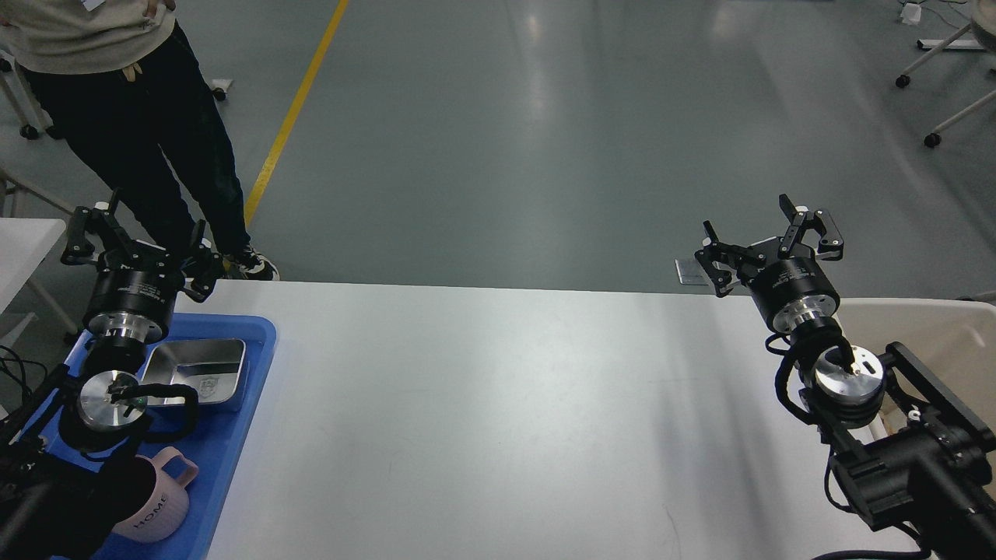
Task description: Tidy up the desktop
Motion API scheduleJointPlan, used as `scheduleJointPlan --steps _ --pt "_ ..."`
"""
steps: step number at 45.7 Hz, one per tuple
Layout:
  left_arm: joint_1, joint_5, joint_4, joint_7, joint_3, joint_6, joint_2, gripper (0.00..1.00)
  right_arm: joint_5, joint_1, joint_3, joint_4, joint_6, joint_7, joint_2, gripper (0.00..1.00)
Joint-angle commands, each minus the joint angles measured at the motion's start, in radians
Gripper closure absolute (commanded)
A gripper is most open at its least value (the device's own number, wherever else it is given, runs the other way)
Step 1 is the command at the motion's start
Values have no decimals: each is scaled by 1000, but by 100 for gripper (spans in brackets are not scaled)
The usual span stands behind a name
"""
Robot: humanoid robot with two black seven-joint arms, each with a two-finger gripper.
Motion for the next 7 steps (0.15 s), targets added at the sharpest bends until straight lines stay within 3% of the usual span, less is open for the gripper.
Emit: scheduleJointPlan --steps 1,7 --pt "100 -10 -187 0 -31 64 -59 4 -7 -16 0 30 0 0 -9 0" --pt "180 -7 -315 0 -32 116 -66 4 -16 -34 18 33 0 0 -26 0"
